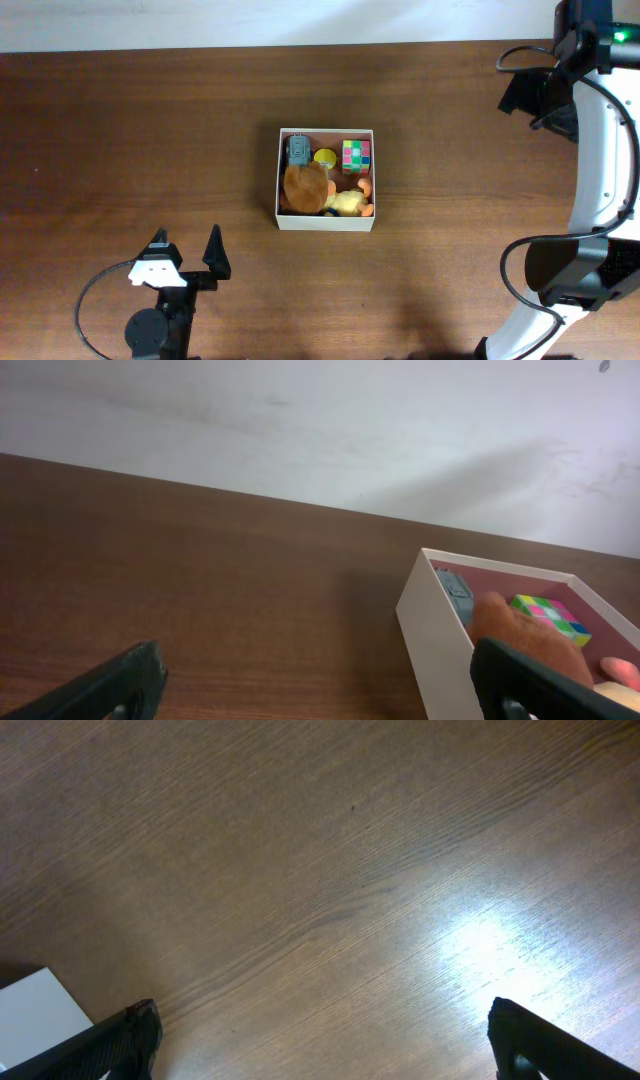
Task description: Pack container
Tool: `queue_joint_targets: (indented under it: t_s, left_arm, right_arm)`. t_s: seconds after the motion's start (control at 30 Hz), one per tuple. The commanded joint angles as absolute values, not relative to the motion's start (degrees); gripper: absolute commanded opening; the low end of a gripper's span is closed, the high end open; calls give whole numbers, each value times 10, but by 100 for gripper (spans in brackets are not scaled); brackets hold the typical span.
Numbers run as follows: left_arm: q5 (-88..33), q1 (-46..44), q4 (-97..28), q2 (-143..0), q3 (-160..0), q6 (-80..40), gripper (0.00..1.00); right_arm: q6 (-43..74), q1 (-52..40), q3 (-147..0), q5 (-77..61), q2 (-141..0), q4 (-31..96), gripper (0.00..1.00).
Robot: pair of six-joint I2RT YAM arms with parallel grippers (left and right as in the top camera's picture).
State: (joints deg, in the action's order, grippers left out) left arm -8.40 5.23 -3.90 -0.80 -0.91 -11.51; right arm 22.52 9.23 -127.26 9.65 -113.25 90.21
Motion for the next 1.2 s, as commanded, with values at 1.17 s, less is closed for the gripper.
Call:
queue_joint_targets:
  t_s: [1.17]
  left_arm:
    - [-92,53,-39,-3,-5,-106,99]
  right_arm:
    - [228,-59,-600,112,-502,212,99]
